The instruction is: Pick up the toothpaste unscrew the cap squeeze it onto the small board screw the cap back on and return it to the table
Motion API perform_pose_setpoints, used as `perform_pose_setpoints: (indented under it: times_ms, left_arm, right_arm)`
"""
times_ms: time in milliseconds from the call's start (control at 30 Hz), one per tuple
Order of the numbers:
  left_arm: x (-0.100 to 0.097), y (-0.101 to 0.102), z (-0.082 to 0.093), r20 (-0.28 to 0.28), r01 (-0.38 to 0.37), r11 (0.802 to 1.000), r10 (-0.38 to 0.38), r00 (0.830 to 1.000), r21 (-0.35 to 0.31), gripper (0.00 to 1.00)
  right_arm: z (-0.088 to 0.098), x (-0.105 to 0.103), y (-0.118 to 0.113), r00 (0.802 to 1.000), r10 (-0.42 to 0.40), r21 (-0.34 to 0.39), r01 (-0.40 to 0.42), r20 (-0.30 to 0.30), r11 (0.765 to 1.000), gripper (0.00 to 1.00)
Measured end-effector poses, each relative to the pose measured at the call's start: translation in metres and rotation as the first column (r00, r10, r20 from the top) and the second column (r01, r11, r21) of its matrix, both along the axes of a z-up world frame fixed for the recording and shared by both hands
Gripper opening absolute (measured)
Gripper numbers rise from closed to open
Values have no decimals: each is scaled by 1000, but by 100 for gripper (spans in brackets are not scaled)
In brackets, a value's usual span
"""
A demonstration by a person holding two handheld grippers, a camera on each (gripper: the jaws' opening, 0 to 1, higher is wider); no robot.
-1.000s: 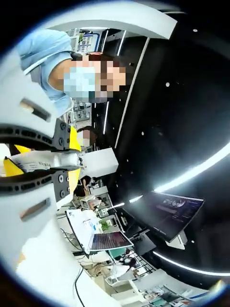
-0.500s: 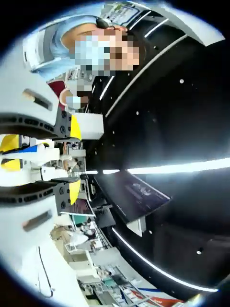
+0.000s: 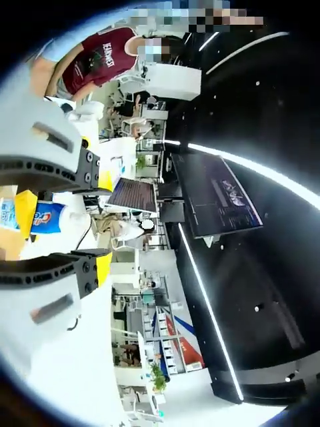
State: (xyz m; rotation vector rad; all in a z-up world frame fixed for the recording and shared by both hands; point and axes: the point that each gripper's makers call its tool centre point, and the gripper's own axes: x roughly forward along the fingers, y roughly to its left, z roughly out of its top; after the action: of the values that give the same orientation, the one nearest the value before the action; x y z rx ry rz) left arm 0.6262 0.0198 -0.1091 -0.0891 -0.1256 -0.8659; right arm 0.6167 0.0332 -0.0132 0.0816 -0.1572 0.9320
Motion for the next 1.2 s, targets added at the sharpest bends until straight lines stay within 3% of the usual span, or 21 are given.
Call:
perform_pose_setpoints:
  times_ms: [100, 167, 233, 400, 533, 633, 700, 800, 867, 933, 967, 1000, 1100, 1167, 1200]
  left_arm:
    - [-1, -2, 0, 10, -13, 1000, 13, 1000, 12, 5]
    - [-1, -2, 1, 17, -19, 1000, 18, 1000, 12, 5]
    - [-2, -3, 1, 18, -18, 1000, 18, 1000, 17, 5]
    - [-5, -6, 2, -17, 42, 998, -42, 999, -36, 5]
    - [-12, -12, 4, -13, 101, 994, -102, 995, -40, 5]
    - [-23, -18, 10, -27, 202, 974, -205, 978, -101, 5]
    - [-33, -23, 11, -50, 289, 947, -299, 953, -139, 5]
    - [-43, -27, 14, -78, 373, 909, -392, 916, -187, 5]
    - [-48, -27, 14, -70, 411, 892, -430, 900, -187, 5]
    - [-59, -29, 16, -60, 479, 855, -498, 865, -198, 5]
    - [-67, -31, 17, -63, 524, 822, -548, 834, -224, 5]
    - [-71, -31, 19, -69, 546, 801, -576, 814, -246, 5]
    - [-86, -31, 24, -49, 623, 727, -661, 749, -289, 5]
    - [-95, -33, 24, -46, 663, 692, -701, 712, -286, 5]
    - [-98, -34, 24, -41, 672, 684, -709, 704, -285, 5]
  right_arm:
    - [-13, 9, -2, 998, -60, -48, 59, -11, 997, 31]
    - [-22, 12, 0, 998, -54, -82, 52, -24, 995, 21]
    - [-24, 8, 5, 998, 3, -33, -5, -62, 999, 13]
    - [-22, 9, 3, 998, 31, -34, -34, -62, 999, 12]
    - [-19, 1, 3, 987, 143, -45, -147, -76, 988, 12]
    - [-12, -4, 1, 958, 253, 20, -253, -133, 967, 12]
    - [-12, -13, 1, 915, 347, 65, -341, -205, 938, 12]
    - [-11, -19, 2, 894, 404, 88, -395, -192, 915, 12]
    - [-10, -28, 4, 869, 461, 90, -452, -180, 888, 12]
    - [-7, -36, 5, 835, 522, 102, -512, -174, 853, 12]
    - [-6, -39, 5, 814, 551, 124, -537, -183, 834, 11]
    - [-5, -42, 6, 800, 573, 142, -555, -179, 819, 11]
    - [1, -57, 9, 714, 686, 212, -656, -138, 725, 11]
    - [2, -66, 11, 664, 740, 218, -710, -111, 670, 11]
    - [2, -72, 11, 633, 768, 228, -737, -98, 636, 11]
